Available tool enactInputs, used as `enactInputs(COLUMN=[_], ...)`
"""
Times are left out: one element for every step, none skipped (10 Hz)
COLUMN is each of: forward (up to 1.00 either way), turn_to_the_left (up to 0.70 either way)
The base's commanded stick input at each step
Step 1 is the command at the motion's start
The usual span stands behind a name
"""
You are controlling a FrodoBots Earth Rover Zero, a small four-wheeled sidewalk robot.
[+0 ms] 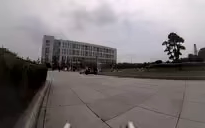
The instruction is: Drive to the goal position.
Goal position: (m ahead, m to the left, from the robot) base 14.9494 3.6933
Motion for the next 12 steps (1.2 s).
enactInputs(forward=[0.85,0.85,0.85,0.85,0.85,0.85,0.85,0.85,0.85,0.85,0.85,0.85], turn_to_the_left=[0.0,0.0,0.0,0.0,0.0,0.0,0.0,0.0,0.0,0.0,0.0,0.0])
